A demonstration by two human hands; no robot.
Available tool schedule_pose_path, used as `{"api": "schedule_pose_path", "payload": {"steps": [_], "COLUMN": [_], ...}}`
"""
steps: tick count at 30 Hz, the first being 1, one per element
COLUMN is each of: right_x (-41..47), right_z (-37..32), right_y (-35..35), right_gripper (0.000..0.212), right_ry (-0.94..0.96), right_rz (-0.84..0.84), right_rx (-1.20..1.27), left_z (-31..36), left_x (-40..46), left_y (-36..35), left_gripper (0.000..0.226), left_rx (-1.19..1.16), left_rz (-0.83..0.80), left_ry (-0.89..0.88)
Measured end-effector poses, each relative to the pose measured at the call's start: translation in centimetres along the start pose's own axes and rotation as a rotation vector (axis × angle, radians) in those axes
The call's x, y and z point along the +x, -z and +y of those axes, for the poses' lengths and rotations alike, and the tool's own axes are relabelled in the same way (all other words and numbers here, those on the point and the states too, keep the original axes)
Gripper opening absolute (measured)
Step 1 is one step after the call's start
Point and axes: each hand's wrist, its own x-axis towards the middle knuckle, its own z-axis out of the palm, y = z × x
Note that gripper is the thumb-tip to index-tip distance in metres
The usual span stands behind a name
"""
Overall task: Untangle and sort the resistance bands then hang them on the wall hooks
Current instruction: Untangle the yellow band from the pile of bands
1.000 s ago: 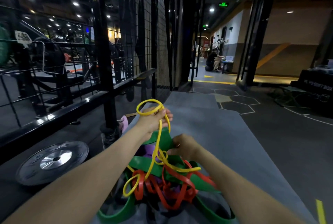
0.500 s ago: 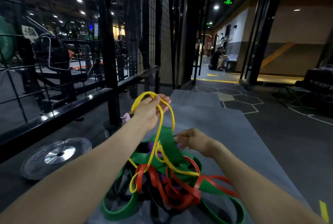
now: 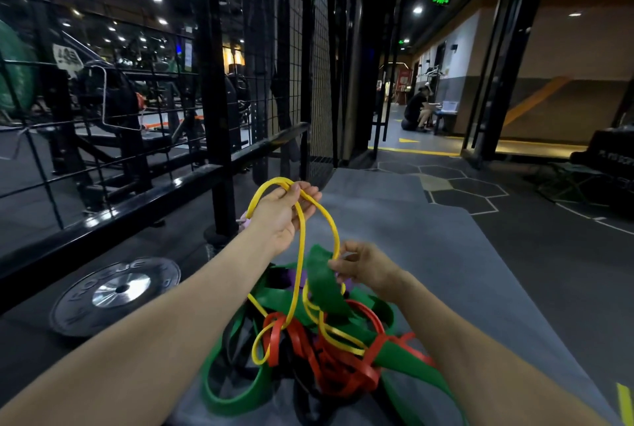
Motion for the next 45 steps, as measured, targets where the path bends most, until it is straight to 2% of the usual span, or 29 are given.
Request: {"api": "schedule_pose_path", "payload": {"steps": [2, 6, 9, 12, 16, 19, 23, 26, 28, 31, 33, 35, 38, 42, 45], "right_x": [0.3, 0.8, 0.9, 0.9, 0.4, -0.1, -0.6, -0.6, -0.3, 0.3, 0.7, 1.0, 1.3, 0.6, -0.2], "right_z": [-0.3, -2.4, -4.7, -6.5, -8.0, -9.1, -10.2, -9.9, -8.3, -4.6, -2.5, -1.4, -1.5, -3.4, -4.9], "right_y": [1.4, 4.9, 6.7, 7.6, 8.1, 7.9, 6.9, 6.5, 6.5, 6.2, 5.1, 3.4, 1.9, 3.6, 5.4], "right_gripper": [0.029, 0.023, 0.020, 0.010, 0.010, 0.014, 0.015, 0.015, 0.013, 0.021, 0.030, 0.033, 0.018, 0.013, 0.011], "right_ry": [0.024, 0.118, 0.202, 0.254, 0.326, 0.382, 0.447, 0.435, 0.369, 0.158, 0.054, 0.035, 0.052, 0.031, 0.027], "right_rz": [0.165, 0.407, 0.503, 0.541, 0.592, 0.597, 0.547, 0.479, 0.450, 0.394, 0.234, 0.102, 0.065, 0.097, 0.166], "right_rx": [0.018, -0.196, -0.308, -0.340, -0.342, -0.327, -0.339, -0.367, -0.420, -0.550, -0.638, -0.678, -0.602, -0.460, -0.342], "left_z": [-0.1, -1.1, -2.0, -2.5, -2.4, -2.9, -3.7, -4.3, -4.1, -2.9, -2.1, -1.5, -0.7, 0.2, 0.5], "left_x": [0.2, 0.9, 0.9, 0.5, 0.9, 0.8, -0.6, -0.6, -0.2, -0.1, -0.3, -0.3, -0.3, -0.2, 0.4], "left_y": [0.3, 0.7, -0.3, -2.0, -3.8, -5.1, -7.5, -7.0, -5.4, -3.0, -2.3, -2.0, -1.9, -1.9, -1.8], "left_gripper": [0.025, 0.027, 0.025, 0.024, 0.019, 0.015, 0.017, 0.028, 0.028, 0.028, 0.027, 0.028, 0.024, 0.030, 0.027], "left_rx": [0.082, 0.193, 0.271, 0.223, 0.214, 0.376, 0.435, 0.465, 0.437, 0.324, 0.302, 0.309, 0.276, 0.267, 0.306], "left_rz": [0.037, 0.070, 0.041, 0.009, 0.045, 0.007, -0.173, -0.128, -0.076, -0.006, -0.013, -0.016, -0.016, 0.008, 0.048], "left_ry": [-0.010, 0.035, 0.090, 0.113, 0.119, 0.082, 0.077, 0.114, 0.131, 0.160, 0.171, 0.170, 0.179, 0.169, 0.194]}}
